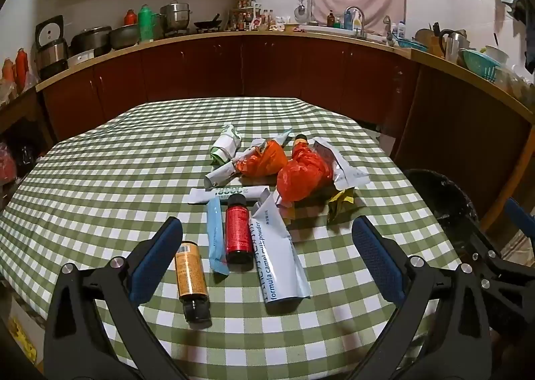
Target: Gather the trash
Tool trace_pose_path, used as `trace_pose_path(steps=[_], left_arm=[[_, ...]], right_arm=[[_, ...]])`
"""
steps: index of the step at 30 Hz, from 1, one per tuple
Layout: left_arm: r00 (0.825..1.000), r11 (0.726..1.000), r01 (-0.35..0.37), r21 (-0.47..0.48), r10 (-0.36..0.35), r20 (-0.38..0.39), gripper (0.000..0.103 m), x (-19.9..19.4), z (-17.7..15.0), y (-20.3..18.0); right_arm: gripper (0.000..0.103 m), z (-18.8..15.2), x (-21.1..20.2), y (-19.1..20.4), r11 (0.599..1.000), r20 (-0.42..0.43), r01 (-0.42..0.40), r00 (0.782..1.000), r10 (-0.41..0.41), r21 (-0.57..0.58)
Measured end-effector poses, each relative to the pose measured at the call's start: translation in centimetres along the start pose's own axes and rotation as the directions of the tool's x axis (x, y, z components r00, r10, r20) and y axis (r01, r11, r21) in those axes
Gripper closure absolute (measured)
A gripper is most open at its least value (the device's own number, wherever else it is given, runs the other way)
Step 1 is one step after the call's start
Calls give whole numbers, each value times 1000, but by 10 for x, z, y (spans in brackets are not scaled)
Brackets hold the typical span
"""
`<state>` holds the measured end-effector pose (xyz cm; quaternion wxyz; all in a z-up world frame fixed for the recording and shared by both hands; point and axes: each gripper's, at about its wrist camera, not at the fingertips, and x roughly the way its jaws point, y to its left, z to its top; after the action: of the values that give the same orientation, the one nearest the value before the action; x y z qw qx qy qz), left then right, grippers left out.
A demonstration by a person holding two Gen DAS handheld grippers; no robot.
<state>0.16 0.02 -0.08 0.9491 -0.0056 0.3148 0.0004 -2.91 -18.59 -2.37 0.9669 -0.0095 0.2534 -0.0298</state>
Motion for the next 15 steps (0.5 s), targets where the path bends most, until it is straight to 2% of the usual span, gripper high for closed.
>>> trace_pose_path(steps=[5,15], left_arm=[[1000,1000,8,-15,-8,-29,4,6,5,3],[1000,1000,-3,-6,4,15,4,-5,0,0]], right_arm=[[6,1,-1,0,1000,-1,2,1000,-2,-1],[6,1,-1,1,1000,0,4,1000,-4,-4]])
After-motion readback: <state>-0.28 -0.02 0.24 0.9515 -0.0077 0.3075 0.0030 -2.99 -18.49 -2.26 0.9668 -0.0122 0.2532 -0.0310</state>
